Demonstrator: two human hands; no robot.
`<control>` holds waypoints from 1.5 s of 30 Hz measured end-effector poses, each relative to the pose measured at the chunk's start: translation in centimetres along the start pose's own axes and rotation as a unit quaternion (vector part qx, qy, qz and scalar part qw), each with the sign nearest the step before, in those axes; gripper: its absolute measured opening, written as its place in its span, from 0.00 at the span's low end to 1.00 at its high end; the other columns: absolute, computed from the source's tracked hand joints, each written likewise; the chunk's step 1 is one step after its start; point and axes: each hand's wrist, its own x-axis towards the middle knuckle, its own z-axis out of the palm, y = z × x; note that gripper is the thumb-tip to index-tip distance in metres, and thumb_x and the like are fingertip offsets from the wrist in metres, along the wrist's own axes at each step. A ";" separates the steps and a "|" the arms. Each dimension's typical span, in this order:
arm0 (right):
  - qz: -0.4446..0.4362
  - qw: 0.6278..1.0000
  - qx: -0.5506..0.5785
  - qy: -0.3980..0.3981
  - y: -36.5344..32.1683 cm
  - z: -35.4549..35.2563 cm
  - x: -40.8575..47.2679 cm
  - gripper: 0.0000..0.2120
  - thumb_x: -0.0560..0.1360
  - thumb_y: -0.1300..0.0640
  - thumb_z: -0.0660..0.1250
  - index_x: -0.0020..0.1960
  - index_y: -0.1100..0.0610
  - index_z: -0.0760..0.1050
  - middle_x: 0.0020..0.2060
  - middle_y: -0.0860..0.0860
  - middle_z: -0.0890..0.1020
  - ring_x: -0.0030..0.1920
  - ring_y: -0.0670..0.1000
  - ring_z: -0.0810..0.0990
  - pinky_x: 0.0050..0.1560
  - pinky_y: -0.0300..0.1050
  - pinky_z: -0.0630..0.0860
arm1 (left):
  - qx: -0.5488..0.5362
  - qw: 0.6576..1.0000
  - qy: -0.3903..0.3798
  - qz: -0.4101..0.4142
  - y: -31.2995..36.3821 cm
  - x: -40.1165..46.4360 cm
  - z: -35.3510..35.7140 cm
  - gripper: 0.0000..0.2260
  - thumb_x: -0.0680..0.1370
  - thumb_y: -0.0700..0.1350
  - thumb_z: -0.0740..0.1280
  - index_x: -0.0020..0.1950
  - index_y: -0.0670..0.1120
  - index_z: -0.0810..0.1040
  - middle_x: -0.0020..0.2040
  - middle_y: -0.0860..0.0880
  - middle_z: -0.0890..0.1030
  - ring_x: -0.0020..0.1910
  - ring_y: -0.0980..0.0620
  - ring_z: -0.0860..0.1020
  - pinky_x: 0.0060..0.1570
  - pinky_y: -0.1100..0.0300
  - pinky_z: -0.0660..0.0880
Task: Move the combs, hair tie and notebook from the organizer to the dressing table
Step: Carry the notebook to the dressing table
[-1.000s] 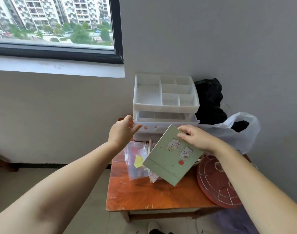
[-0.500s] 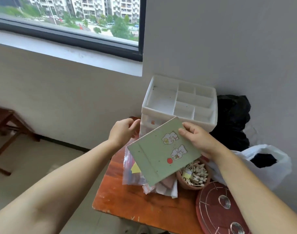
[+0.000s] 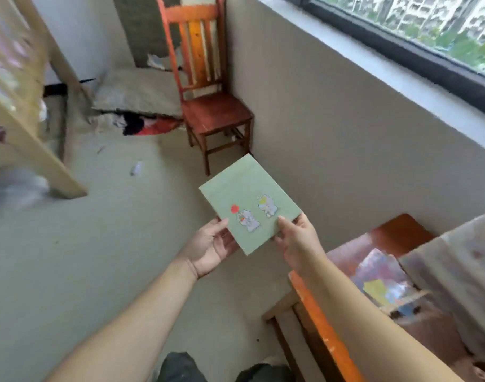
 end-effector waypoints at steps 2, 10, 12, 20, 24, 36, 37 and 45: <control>0.058 0.996 -0.020 -0.063 1.9 3.7 0.0 0.13 0.74 0.71 0.58 0.55 0.61 0.72 0.48 0.55 0.85 0.40 0.50 0.85 0.36 0.45 0.83 | 0.007 0.998 0.049 0.044 2.3 -2.9 -3.7 0.10 0.79 0.39 0.56 0.55 0.45 0.76 0.46 0.47 0.86 0.43 0.51 0.84 0.44 0.55 0.82; 0.078 0.933 -0.242 -0.255 8.2 23.8 -0.9 0.11 0.75 0.59 0.66 0.55 0.61 0.80 0.43 0.53 0.85 0.39 0.50 0.83 0.40 0.39 0.80 | 0.124 0.970 0.182 0.100 12.7 -20.0 -21.3 0.09 0.78 0.38 0.60 0.51 0.45 0.79 0.42 0.49 0.86 0.38 0.52 0.84 0.39 0.58 0.82; 0.091 0.911 -0.277 -0.291 11.0 30.4 -1.8 0.10 0.76 0.62 0.64 0.55 0.64 0.78 0.43 0.55 0.83 0.39 0.51 0.83 0.36 0.38 0.80 | 0.134 0.957 0.230 0.113 14.9 -25.2 -25.4 0.08 0.78 0.38 0.62 0.50 0.46 0.80 0.41 0.49 0.87 0.37 0.51 0.84 0.38 0.59 0.82; 0.168 0.788 -0.370 -0.463 23.7 53.2 -5.7 0.04 0.76 0.64 0.64 0.46 0.59 0.77 0.43 0.54 0.83 0.42 0.52 0.83 0.44 0.44 0.81 | -0.003 0.884 0.413 0.220 18.9 -43.3 -39.0 0.06 0.77 0.41 0.64 0.49 0.44 0.80 0.40 0.47 0.86 0.38 0.48 0.85 0.35 0.58 0.82; 0.210 0.724 -0.391 -0.527 30.5 63.3 -7.5 0.03 0.74 0.62 0.67 0.47 0.57 0.79 0.42 0.51 0.84 0.40 0.50 0.85 0.40 0.41 0.82 | -0.065 0.853 0.456 0.245 20.1 -50.2 -45.4 0.06 0.75 0.41 0.67 0.51 0.42 0.80 0.43 0.45 0.86 0.44 0.46 0.85 0.41 0.56 0.83; 0.233 0.536 -0.475 -0.658 47.4 96.6 -15.6 0.09 0.74 0.63 0.67 0.54 0.59 0.77 0.43 0.53 0.85 0.40 0.51 0.85 0.40 0.43 0.81 | -0.194 0.721 0.585 0.316 29.9 -67.5 -63.7 0.06 0.74 0.38 0.69 0.50 0.42 0.79 0.44 0.46 0.86 0.44 0.49 0.85 0.39 0.58 0.82; 0.233 0.518 -0.480 -0.669 49.0 98.9 -16.8 0.08 0.74 0.63 0.67 0.53 0.59 0.77 0.42 0.53 0.85 0.40 0.51 0.85 0.39 0.42 0.81 | -0.208 0.707 0.595 0.321 30.1 -68.9 -65.1 0.05 0.74 0.37 0.69 0.49 0.43 0.79 0.43 0.47 0.86 0.43 0.49 0.85 0.39 0.58 0.82; 0.234 0.440 -0.497 -0.710 62.6 116.6 -25.8 0.06 0.73 0.61 0.69 0.50 0.58 0.79 0.41 0.52 0.85 0.37 0.49 0.85 0.35 0.40 0.80 | -0.271 0.633 0.636 0.348 34.2 -80.9 -78.5 0.06 0.74 0.38 0.68 0.50 0.43 0.79 0.44 0.48 0.86 0.45 0.50 0.84 0.40 0.57 0.81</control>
